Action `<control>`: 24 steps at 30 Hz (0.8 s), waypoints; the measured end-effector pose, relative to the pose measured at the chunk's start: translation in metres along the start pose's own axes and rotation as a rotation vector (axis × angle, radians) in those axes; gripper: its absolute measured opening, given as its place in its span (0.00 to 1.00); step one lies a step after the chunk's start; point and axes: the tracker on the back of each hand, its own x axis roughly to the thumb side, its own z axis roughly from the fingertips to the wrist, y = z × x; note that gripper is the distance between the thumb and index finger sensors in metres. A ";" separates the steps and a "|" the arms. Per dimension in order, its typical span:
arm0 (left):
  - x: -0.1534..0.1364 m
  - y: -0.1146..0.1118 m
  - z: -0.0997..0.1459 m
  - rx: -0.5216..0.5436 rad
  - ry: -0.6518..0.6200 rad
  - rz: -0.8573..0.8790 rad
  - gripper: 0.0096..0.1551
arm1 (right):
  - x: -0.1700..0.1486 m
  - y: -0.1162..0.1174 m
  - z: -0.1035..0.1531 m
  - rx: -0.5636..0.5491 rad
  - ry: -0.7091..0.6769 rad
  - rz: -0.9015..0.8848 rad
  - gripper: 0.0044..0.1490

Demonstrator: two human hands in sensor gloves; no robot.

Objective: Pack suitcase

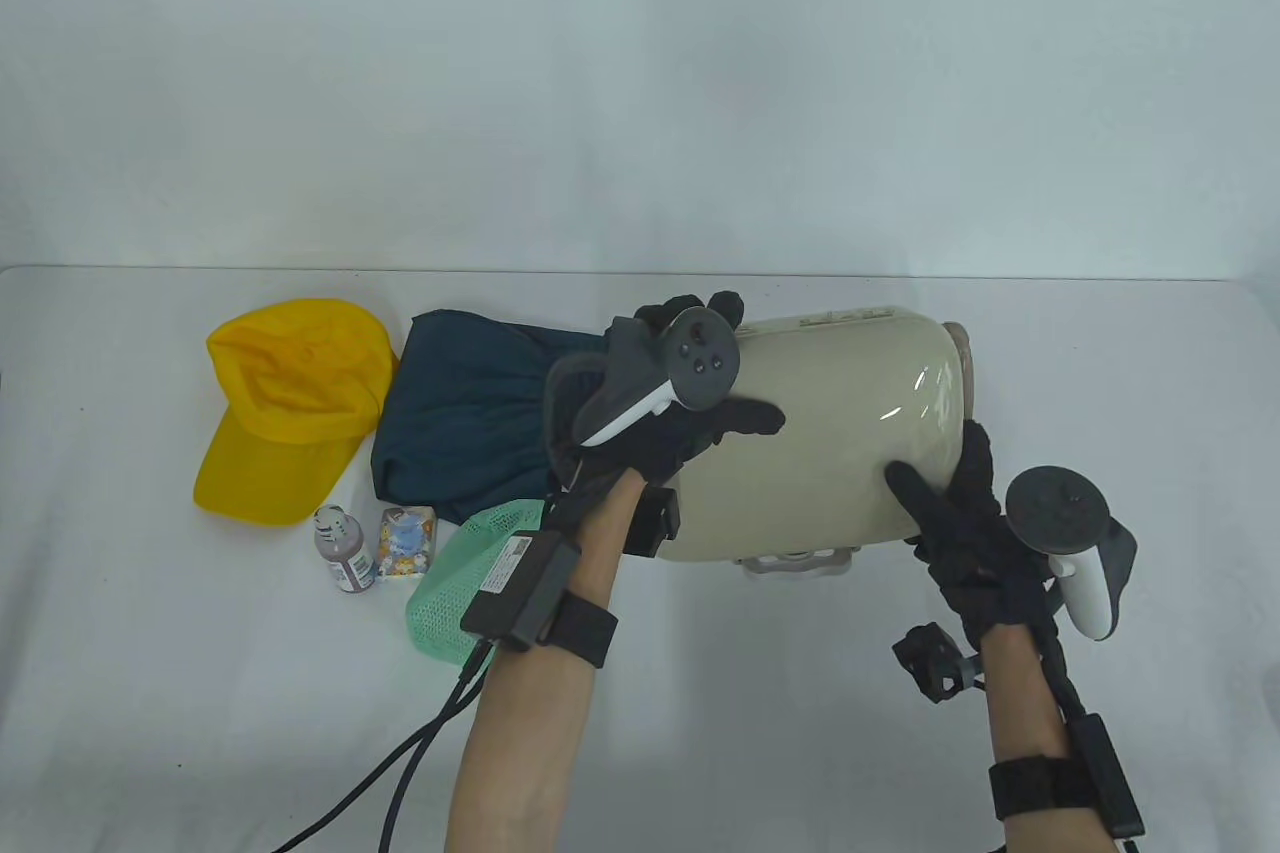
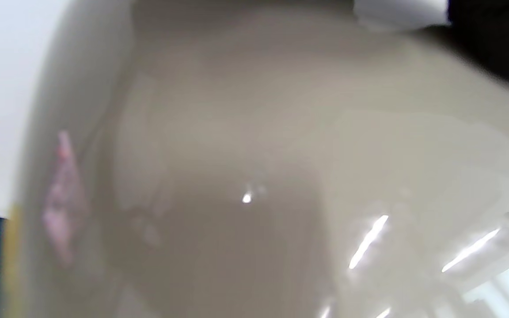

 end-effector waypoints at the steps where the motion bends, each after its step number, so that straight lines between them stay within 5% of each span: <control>1: -0.001 -0.005 -0.006 -0.016 0.013 -0.002 0.62 | -0.005 0.005 0.000 0.010 0.016 -0.002 0.71; 12: -0.014 -0.071 -0.057 -0.212 0.102 -0.004 0.56 | -0.031 0.034 -0.013 0.154 0.184 0.084 0.73; 24: -0.032 -0.112 -0.103 -0.473 0.204 0.103 0.55 | -0.024 0.040 -0.015 0.116 0.233 0.196 0.67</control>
